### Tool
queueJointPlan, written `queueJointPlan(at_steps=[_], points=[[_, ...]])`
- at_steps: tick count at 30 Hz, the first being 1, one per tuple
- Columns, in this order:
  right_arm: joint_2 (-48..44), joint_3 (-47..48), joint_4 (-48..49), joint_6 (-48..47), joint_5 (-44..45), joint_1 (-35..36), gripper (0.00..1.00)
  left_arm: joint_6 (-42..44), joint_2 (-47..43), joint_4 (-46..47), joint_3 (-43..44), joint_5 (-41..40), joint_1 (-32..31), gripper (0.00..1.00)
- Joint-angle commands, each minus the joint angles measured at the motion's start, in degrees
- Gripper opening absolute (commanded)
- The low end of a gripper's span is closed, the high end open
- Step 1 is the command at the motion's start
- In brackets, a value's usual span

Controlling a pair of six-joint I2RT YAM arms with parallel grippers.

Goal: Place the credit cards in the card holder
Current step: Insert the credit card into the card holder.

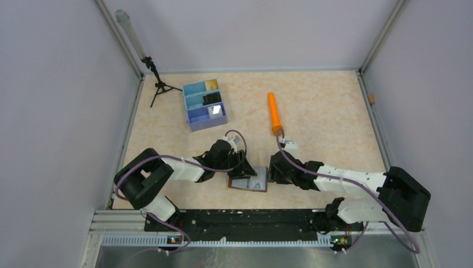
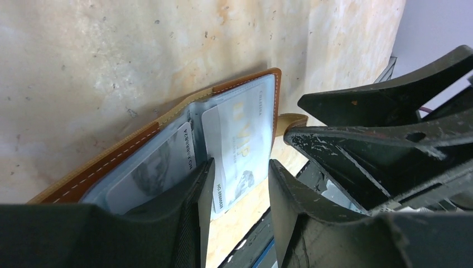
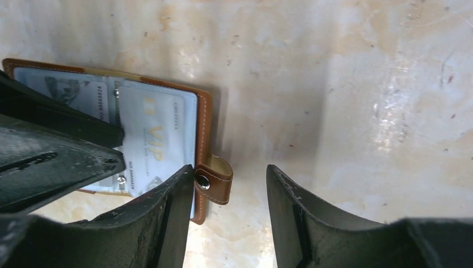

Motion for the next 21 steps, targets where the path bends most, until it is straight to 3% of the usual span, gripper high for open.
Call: queueJointPlan(at_steps=[1,5,13,21], points=[[-2.9,-2.5,2.9,-0.8,-3.1,-2.1,0.49,-0.9,0.7,5.0,-0.2,0.5,-0.2,0.45],[-1.6,-3.3,4.4,-1.0,-4.8,-2.8,0.47,-1.5,1.8,6.6,-0.3,1.0,-0.3,0.44],[0.7,-4.2,8.2,-1.0,-7.1,-2.9,0.29,-1.6,4.0,7.9,0.4,2.2,-0.8,0.44],[1.0,-4.6,9.2,-0.8,-7.1,-2.9,0.18,-2.5,5.6,10.5,1.7,2.8,-2.6,0.44]])
